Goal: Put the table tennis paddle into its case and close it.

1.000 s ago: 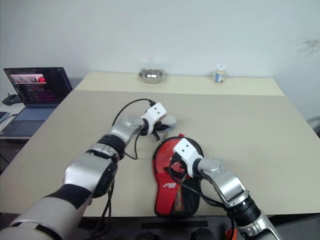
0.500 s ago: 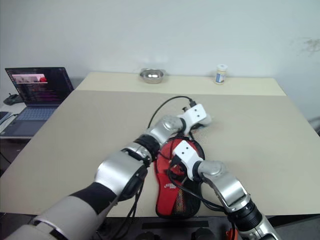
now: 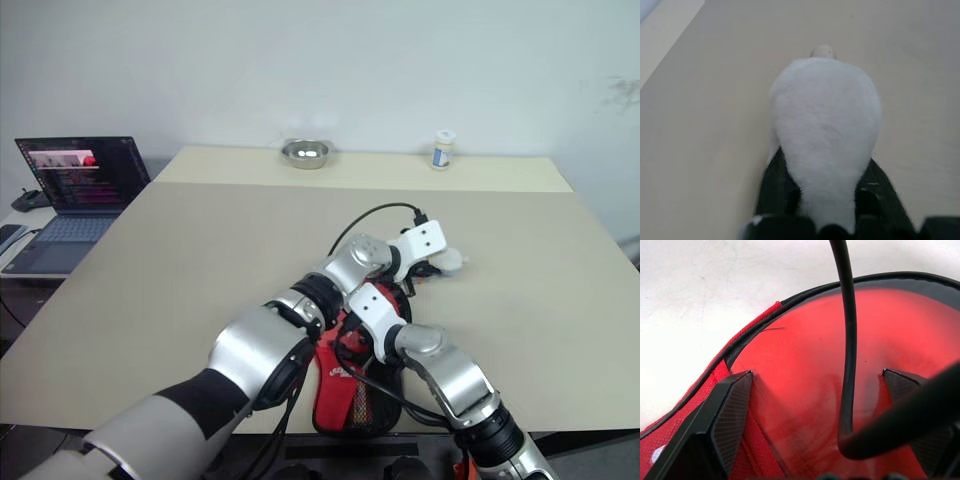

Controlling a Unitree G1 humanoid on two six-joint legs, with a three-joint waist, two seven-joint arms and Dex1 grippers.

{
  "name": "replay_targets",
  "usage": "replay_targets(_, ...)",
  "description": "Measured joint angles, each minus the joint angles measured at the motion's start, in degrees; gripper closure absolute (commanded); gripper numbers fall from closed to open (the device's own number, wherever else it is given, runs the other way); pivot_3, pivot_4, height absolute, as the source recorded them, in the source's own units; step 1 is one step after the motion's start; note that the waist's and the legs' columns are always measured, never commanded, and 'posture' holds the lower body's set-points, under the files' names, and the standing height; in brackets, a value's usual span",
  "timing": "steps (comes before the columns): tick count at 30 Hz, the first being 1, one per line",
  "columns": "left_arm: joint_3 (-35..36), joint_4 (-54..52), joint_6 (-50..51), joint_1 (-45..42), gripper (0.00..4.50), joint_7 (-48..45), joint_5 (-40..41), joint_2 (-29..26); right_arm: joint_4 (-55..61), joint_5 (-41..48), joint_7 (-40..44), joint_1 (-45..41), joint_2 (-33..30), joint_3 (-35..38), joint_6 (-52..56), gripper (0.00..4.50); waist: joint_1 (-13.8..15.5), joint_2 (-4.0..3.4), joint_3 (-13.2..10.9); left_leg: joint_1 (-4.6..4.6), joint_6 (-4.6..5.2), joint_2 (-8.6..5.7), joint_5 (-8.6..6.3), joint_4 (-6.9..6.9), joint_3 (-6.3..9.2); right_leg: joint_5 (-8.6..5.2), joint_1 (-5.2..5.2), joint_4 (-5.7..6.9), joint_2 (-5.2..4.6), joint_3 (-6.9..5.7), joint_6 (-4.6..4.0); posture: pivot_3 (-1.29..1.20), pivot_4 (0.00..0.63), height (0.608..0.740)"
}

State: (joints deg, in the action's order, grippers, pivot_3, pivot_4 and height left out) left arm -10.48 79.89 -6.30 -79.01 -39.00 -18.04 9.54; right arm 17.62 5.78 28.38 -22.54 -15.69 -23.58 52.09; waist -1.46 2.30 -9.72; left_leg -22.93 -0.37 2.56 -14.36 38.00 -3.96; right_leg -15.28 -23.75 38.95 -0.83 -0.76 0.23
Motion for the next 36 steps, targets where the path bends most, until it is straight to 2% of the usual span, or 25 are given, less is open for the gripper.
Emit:
replay_targets(5,-0.1,-0.1,-0.7,0.0,0.77,-0.5,0.0,-0.2,-0.3,0.0,0.1,-0.3,0.2,0.0,0.0,0.00,-0.1,0.00,0.0,0.01,0.00,0.01,0.00,0.00,0.00,0.00,0.01,0.00,0.00,0.00,0.00,0.00,0.150,0.740)
replay_targets(15,2.0,-0.6,-4.3,-0.3,0.77,4.4,0.1,-1.9,-2.2,0.5,0.3,-1.5,2.3,1.1,0.5,0.00,-0.4,0.00,0.0,0.06,0.01,0.06,0.01,0.00,0.03,0.01,0.01,0.04,0.01,0.01,0.02,0.00,0.150,0.740)
replay_targets(21,5.5,-1.5,-6.2,-2.2,0.77,4.3,2.9,-8.2,-0.4,1.8,-0.3,-1.7,2.6,2.7,3.2,0.00,-0.4,-0.01,0.0,0.02,0.01,0.08,0.01,-0.02,0.09,0.01,-0.01,0.03,0.01,-0.04,0.02,0.00,0.150,0.740)
replay_targets(27,10.9,-4.1,-7.8,-1.6,0.77,-11.0,10.1,-16.9,10.2,7.2,-0.8,-0.5,1.6,9.9,12.5,0.00,-0.3,-0.02,-0.1,-0.54,-0.03,0.02,0.03,0.02,0.00,0.09,-0.53,0.01,-0.02,-0.02,-0.10,0.00,0.150,0.740)
replay_targets(31,13.8,-5.9,-5.3,2.2,0.77,-21.2,14.9,-22.8,19.4,10.8,0.0,-1.0,-2.6,14.6,16.3,0.00,-0.4,-0.04,-0.1,-0.54,-0.03,0.04,0.02,-0.02,0.09,0.07,-0.53,0.01,0.00,-0.12,-0.11,0.00,0.150,0.740)
replay_targets(33,15.6,-10.5,-2.2,6.0,0.77,-30.4,19.5,-24.6,23.2,13.2,1.0,-0.7,-5.1,17.3,18.7,0.00,-0.3,-0.07,-0.1,-0.62,-0.03,0.04,0.02,-0.03,0.17,0.06,-0.55,-0.01,0.00,-0.20,-0.14,0.00,0.150,0.740)
replay_targets(36,14.6,-21.7,3.1,14.2,0.77,-42.6,23.6,-27.2,29.1,17.1,3.5,-0.1,-9.3,20.9,20.1,0.00,-0.3,-0.08,-0.1,-0.65,-0.04,0.03,0.02,-0.01,0.21,0.08,-0.54,-0.02,-0.02,-0.21,-0.20,0.00,0.150,0.740)
